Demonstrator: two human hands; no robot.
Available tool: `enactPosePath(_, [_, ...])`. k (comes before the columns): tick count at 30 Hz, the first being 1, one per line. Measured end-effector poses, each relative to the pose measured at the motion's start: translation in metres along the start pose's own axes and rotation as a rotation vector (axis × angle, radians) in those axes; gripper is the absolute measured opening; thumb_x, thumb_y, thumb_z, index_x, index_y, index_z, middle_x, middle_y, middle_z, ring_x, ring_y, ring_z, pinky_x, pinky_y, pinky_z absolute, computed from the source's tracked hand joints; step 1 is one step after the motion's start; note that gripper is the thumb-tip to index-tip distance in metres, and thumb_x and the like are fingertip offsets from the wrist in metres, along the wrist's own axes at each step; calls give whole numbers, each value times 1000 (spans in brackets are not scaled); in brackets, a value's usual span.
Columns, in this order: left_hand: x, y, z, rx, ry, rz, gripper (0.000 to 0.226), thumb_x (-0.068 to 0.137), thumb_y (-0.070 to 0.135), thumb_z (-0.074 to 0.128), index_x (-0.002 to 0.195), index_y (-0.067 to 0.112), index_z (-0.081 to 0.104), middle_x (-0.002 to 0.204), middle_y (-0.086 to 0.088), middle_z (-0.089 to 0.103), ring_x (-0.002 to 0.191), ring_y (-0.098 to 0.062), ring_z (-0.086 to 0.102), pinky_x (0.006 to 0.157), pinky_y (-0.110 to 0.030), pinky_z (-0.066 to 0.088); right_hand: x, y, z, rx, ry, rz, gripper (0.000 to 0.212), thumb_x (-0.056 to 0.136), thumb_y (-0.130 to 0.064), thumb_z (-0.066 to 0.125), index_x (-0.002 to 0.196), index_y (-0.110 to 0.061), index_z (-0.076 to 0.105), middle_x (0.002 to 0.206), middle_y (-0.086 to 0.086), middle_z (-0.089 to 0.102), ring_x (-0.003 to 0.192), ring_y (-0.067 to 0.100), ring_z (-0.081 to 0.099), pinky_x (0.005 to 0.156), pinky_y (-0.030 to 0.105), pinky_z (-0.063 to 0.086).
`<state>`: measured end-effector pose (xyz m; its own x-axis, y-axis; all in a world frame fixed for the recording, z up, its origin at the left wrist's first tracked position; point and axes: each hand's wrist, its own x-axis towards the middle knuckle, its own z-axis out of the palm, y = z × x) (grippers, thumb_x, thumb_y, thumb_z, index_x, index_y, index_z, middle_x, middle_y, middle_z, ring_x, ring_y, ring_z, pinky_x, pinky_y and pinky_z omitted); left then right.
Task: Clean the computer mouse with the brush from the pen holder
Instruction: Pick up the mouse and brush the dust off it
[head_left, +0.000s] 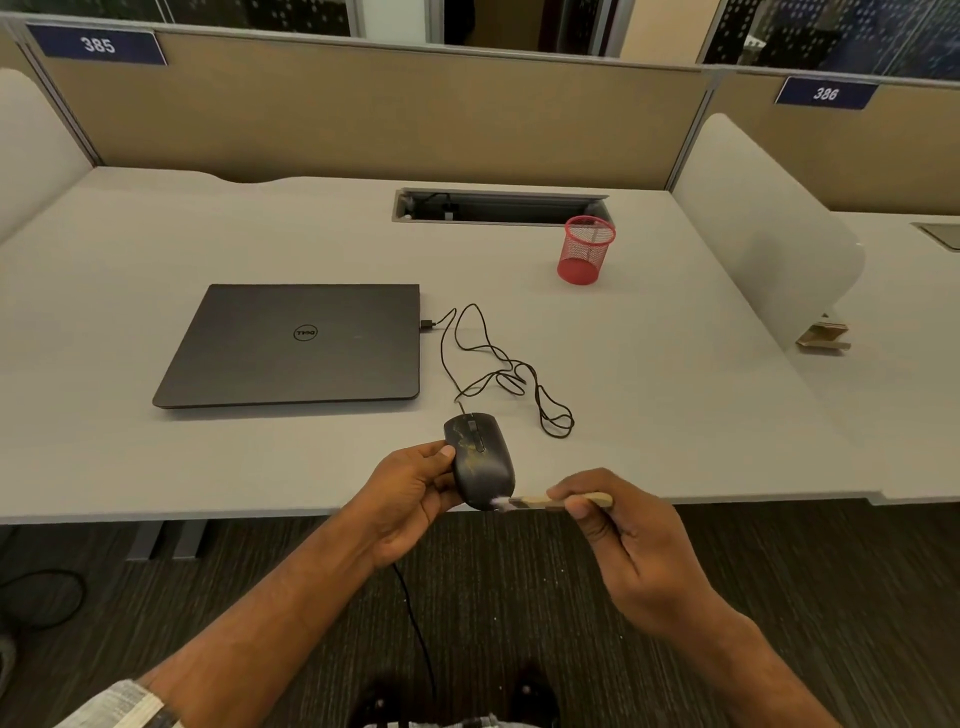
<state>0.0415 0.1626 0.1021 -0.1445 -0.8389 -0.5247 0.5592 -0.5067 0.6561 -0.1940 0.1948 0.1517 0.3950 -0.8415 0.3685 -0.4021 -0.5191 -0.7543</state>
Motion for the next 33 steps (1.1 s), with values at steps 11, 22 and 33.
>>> enactPosePath(11, [1, -4, -3, 30, -65, 3, 27, 103, 6, 45, 122, 0, 62, 119, -20, 72, 109, -29, 71, 81, -36, 62, 8, 12, -4, 1, 15, 79, 25, 100, -34, 44, 107, -22, 64, 84, -20, 63, 65, 3, 56, 58, 11, 39])
enactPosePath(22, [4, -7, -4, 58, -46, 6, 29, 102, 6, 45, 125, 0, 61, 120, -19, 72, 109, -28, 72, 81, -33, 62, 12, 6, -10, -10, 55, 67, 28, 98, -36, 44, 108, -20, 65, 93, -13, 68, 84, 9, 65, 69, 25, 53])
enactPosePath(33, [1, -5, 2, 35, 7, 4, 26, 102, 4, 44, 120, -1, 62, 115, -21, 74, 105, -31, 73, 77, -36, 63, 10, -3, -4, -55, -42, -14, 26, 101, -45, 39, 105, -32, 60, 87, -16, 63, 76, 11, 61, 62, 24, 49])
